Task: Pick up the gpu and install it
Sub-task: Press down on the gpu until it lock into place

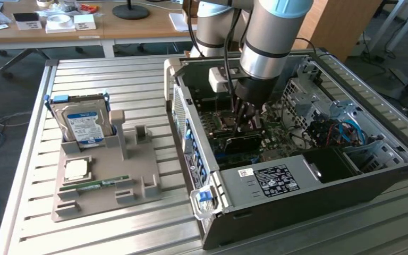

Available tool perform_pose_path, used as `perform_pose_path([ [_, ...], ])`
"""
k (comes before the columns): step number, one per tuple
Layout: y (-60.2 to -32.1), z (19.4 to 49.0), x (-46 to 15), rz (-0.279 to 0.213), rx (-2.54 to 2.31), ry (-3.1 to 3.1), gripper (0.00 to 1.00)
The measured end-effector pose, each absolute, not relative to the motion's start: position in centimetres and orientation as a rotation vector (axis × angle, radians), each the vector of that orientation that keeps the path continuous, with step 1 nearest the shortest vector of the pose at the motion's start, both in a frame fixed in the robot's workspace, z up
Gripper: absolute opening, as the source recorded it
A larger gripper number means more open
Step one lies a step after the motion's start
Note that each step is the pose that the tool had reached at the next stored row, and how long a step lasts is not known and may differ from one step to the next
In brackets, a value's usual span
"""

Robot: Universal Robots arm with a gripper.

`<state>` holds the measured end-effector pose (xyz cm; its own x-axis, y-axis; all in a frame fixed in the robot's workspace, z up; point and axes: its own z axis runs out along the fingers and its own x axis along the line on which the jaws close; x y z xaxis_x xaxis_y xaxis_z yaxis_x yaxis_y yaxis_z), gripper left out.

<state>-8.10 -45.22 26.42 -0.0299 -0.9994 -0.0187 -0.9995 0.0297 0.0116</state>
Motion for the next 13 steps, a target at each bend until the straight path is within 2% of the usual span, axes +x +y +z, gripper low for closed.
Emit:
perform_pose_path([
  [13,-45.22,26.30,-8.10,0.034,-2.184,2.250,0.11],
])
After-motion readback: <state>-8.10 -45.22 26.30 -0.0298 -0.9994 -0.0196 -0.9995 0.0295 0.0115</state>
